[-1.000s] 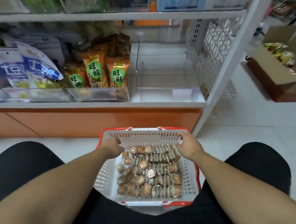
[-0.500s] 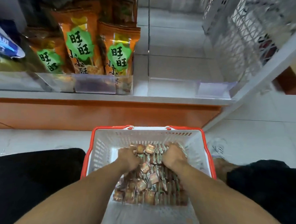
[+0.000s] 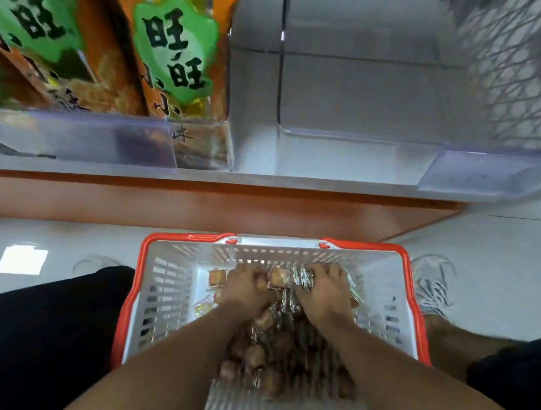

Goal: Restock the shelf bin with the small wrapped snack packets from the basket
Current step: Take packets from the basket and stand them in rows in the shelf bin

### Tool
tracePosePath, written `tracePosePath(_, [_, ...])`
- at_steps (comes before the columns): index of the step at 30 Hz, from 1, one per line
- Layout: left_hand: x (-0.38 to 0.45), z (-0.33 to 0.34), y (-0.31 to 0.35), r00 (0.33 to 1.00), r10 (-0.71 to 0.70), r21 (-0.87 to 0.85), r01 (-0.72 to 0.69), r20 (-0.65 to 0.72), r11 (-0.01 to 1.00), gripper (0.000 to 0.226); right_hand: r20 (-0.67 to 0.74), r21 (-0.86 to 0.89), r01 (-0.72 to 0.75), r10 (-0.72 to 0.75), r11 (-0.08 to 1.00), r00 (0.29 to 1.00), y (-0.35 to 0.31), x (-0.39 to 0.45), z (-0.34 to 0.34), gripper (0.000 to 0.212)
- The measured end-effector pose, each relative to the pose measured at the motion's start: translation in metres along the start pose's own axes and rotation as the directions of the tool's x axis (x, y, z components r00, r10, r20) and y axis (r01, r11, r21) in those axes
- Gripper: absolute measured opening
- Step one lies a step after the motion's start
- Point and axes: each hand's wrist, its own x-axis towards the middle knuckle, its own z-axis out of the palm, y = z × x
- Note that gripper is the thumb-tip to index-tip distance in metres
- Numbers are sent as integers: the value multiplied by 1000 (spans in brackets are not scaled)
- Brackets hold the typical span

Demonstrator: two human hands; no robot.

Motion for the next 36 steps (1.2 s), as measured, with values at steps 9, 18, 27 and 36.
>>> tracePosePath(9, [4,21,6,998,46,-30,-45,43,999,42,150,-111,136,-119,984,981,-12,0,14,69])
tracePosePath(18, [5,9,13,990,-4,-158,26,137,987,59,170,-144,168,-143,975,975,-22,4,10,58])
tracePosePath(27, [-33,-22,32,976,-118,-527,199,184,826,17,237,-65,325,-302,944,923,-43,-25,-67,49])
tracePosePath(36, [-98,-134,113,870,68,-334,115,489,935,27,572,-70,345,-245,936,783,-106,-83,-254,31])
